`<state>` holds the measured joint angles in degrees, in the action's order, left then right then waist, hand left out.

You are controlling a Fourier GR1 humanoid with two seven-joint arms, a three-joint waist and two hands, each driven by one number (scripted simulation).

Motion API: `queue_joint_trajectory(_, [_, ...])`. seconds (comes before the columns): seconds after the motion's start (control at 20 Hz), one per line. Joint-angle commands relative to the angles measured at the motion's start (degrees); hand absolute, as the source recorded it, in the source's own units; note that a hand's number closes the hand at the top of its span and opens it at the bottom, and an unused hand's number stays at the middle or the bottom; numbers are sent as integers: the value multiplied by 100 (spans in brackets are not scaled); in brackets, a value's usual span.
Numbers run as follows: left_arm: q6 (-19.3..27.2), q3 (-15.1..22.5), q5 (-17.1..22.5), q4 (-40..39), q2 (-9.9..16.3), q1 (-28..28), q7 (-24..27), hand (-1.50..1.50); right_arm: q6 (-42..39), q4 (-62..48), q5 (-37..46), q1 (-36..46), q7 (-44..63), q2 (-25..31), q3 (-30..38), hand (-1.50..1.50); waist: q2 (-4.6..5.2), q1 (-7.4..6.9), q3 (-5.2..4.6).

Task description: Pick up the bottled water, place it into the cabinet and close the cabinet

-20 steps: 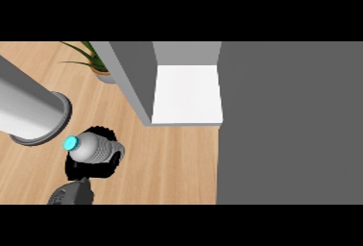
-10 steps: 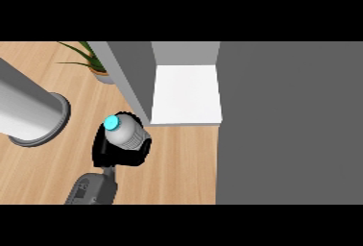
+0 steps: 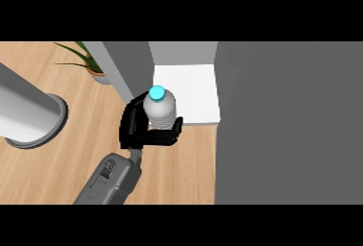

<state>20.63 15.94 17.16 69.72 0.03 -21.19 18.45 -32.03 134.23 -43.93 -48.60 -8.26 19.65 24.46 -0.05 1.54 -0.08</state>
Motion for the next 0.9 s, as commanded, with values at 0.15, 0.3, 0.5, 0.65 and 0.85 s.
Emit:
queue_joint_trajectory(0.15, [1085,292,20,-953,-2,-1185,-385,150,164,961,-574,-235,331,-100,52,-150,23,76,-2])
queue_joint_trajectory(0.3, [1316,320,-148,-1080,-3,-1417,-858,150,193,713,-230,31,271,-251,-83,-150,11,-23,4])
queue_joint_trajectory(0.5, [1198,72,116,-2018,-2,-1932,-423,150,223,752,-867,-53,408,16,95,-150,38,37,-2])
queue_joint_trajectory(0.65, [1066,-17,368,-2358,-3,-2135,-339,150,295,994,-758,-257,489,-168,-12,-150,35,54,-3])
queue_joint_trajectory(0.85, [1213,42,720,-3235,-3,-2627,108,150,210,586,-891,131,439,128,172,-150,66,157,-4])
